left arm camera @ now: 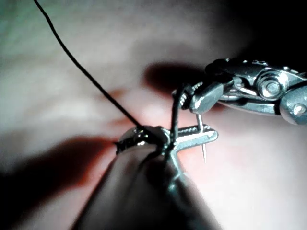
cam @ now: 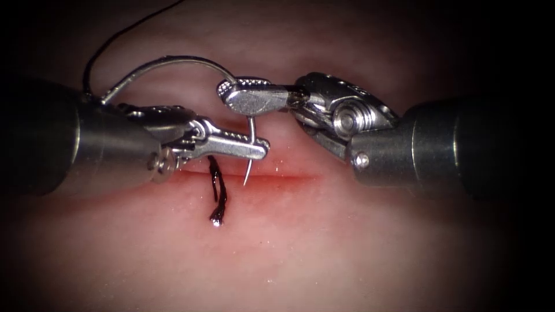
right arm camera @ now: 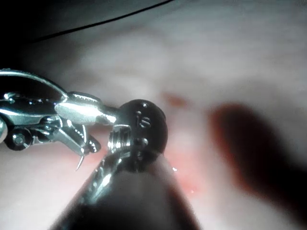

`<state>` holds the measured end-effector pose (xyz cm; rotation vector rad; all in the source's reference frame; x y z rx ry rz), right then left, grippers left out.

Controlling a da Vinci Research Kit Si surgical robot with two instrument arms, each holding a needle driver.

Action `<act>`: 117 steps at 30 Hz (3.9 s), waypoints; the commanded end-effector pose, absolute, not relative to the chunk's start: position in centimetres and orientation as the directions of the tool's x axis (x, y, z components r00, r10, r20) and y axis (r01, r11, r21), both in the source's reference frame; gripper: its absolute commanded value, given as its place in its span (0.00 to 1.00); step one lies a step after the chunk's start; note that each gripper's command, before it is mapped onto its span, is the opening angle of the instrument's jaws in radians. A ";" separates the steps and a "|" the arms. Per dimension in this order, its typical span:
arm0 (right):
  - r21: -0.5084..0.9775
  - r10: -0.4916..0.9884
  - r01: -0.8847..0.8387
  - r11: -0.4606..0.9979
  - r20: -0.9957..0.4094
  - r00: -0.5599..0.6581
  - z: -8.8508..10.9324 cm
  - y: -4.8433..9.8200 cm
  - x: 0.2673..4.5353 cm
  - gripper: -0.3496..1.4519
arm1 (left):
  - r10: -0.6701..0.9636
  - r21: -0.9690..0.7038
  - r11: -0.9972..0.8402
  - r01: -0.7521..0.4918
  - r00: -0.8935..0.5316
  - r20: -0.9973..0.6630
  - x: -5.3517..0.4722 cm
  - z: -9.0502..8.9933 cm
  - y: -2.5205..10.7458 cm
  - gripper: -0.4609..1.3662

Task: Wound Closure
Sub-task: Adjust the right grip by passing the needle back to the left gripper, then hand over the needle to the right driver

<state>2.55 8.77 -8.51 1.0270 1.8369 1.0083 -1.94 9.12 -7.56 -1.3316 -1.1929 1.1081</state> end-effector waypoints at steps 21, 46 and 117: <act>0.857 0.752 -0.015 0.515 -0.459 -0.473 -8.6 8.9 2.38 0.81 | 0.976 -0.986 0.168 -0.007 0.144 0.166 -1.91 -7.6 9.0 0.06; 0.687 0.717 -0.262 0.678 -0.697 0.028 -8.6 9.0 2.28 0.76 | 0.898 -0.908 0.390 -0.154 0.280 0.338 -1.91 -7.5 8.8 0.06; 0.564 0.593 -0.195 0.802 -0.789 0.157 -8.7 8.9 2.85 0.00 | 0.864 -0.867 0.466 -0.178 0.302 0.403 -2.08 -7.5 8.5 0.06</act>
